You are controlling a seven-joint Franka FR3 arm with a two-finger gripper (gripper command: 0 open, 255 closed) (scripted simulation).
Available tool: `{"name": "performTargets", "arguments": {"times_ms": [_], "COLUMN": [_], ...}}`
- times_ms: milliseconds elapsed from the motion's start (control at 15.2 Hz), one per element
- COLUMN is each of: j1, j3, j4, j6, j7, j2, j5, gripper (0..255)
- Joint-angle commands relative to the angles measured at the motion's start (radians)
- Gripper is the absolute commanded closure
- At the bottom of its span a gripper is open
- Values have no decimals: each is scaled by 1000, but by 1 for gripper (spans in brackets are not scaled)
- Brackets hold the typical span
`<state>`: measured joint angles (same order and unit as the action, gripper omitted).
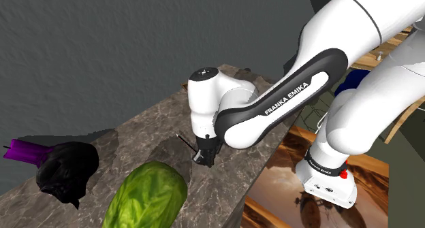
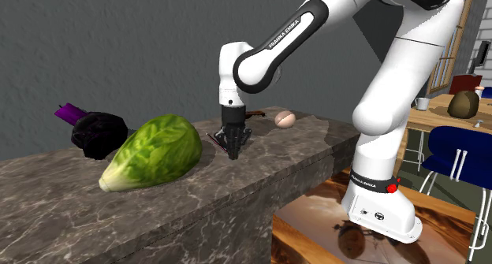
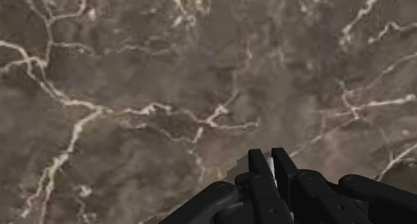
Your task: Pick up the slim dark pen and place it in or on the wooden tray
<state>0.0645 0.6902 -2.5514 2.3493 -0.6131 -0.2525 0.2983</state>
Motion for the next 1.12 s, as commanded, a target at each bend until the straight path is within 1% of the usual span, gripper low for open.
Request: {"name": "performTargets", "arguments": {"times_ms": [0, 462, 1056], "j1": [5, 17, 25], "j3": [-1, -33, -72], "j4": [3, 48, 120], "j6": [-11, -126, -266], "j7": [3, 20, 28], "j2": [-6, -81, -151], "j5": [6, 25, 30], "gripper": [255, 255, 255]}}
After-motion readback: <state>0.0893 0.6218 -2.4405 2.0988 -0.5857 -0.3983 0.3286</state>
